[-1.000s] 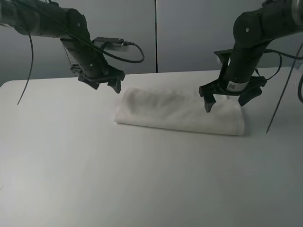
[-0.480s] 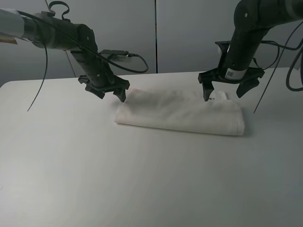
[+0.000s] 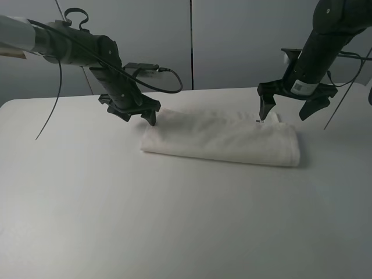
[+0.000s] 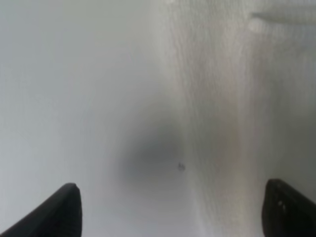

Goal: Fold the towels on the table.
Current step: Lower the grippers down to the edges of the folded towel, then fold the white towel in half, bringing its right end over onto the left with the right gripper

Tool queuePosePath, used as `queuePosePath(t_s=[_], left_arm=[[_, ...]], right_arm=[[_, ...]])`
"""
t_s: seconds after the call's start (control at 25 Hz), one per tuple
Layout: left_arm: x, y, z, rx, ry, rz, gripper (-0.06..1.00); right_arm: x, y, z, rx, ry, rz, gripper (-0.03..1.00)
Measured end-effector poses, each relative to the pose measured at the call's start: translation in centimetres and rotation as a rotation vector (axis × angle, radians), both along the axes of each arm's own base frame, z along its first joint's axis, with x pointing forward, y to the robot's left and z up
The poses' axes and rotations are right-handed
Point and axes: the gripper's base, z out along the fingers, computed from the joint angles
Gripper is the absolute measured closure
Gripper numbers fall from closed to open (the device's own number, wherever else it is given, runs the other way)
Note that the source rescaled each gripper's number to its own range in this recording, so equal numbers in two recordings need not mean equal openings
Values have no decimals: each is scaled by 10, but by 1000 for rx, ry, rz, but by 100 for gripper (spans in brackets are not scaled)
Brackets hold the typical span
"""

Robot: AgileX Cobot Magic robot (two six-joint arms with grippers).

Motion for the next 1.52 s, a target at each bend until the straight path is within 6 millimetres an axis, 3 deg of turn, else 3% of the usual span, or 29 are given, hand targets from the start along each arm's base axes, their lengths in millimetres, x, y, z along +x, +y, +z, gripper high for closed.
queuePosePath(t_s=[0.4, 1.04, 1.52], left_arm=[[1, -1, -18, 20, 41, -16, -1], [2, -1, -17, 21, 45, -17, -1], [2, -1, -17, 22, 47, -19, -1]], right_arm=[[2, -1, -20, -5, 49, 0, -3], [9, -3, -55, -47, 61, 21, -3], [12, -3, -64, -11, 54, 51, -3]])
